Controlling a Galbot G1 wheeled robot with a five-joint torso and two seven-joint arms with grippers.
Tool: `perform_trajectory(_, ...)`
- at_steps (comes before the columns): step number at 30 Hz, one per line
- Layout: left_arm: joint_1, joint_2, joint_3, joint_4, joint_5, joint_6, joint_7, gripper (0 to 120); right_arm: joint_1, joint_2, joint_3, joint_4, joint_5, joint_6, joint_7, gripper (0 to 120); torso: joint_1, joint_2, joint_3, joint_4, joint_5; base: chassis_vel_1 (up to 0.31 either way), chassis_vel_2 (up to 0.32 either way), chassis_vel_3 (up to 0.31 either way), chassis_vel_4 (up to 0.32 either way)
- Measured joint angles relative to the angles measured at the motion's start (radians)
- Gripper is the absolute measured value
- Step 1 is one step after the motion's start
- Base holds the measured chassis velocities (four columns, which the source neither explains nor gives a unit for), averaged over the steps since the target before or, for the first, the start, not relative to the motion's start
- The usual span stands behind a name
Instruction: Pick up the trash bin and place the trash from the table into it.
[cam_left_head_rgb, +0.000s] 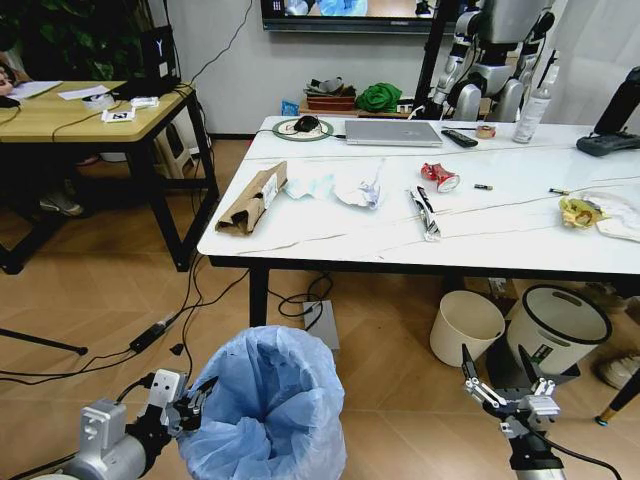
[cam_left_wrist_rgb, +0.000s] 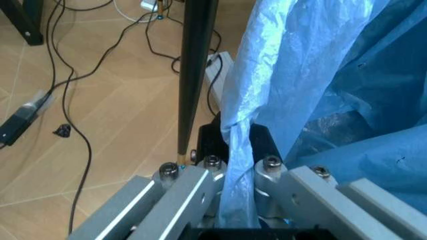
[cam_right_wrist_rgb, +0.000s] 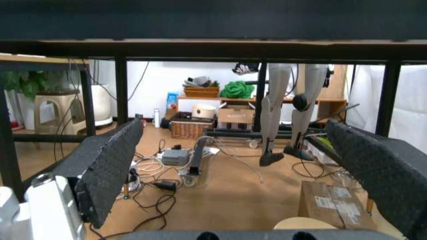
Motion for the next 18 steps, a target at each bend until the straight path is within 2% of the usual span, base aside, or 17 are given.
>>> perform_trajectory(7, -0.002, 0.0, 0.002, 0.002, 0.0, 0.0, 0.0, 0, 0.0, 0.0, 0.0, -0.001, 0.0, 0.0, 0.0, 100, 0.006, 0.018, 0.011, 0.0, 0.0, 0.0, 0.0, 0.0, 0.0)
perform_trajectory(9, -0.004, 0.0, 0.004, 0.004, 0.0, 0.001, -0.001, 0, 0.0, 0.001, 0.0, -0.004, 0.0, 0.0, 0.001, 100, 0.015, 0.039, 0.024, 0.0, 0.0, 0.0, 0.0, 0.0, 0.0)
perform_trajectory(18, -0.007, -0.001, 0.007, 0.006, 0.001, 0.001, -0.001, 0, 0.003, 0.007, -0.001, -0.006, 0.0, 0.0, 0.0, 100, 0.03, 0.079, 0.048, 0.0, 0.0, 0.0, 0.0, 0.0, 0.0)
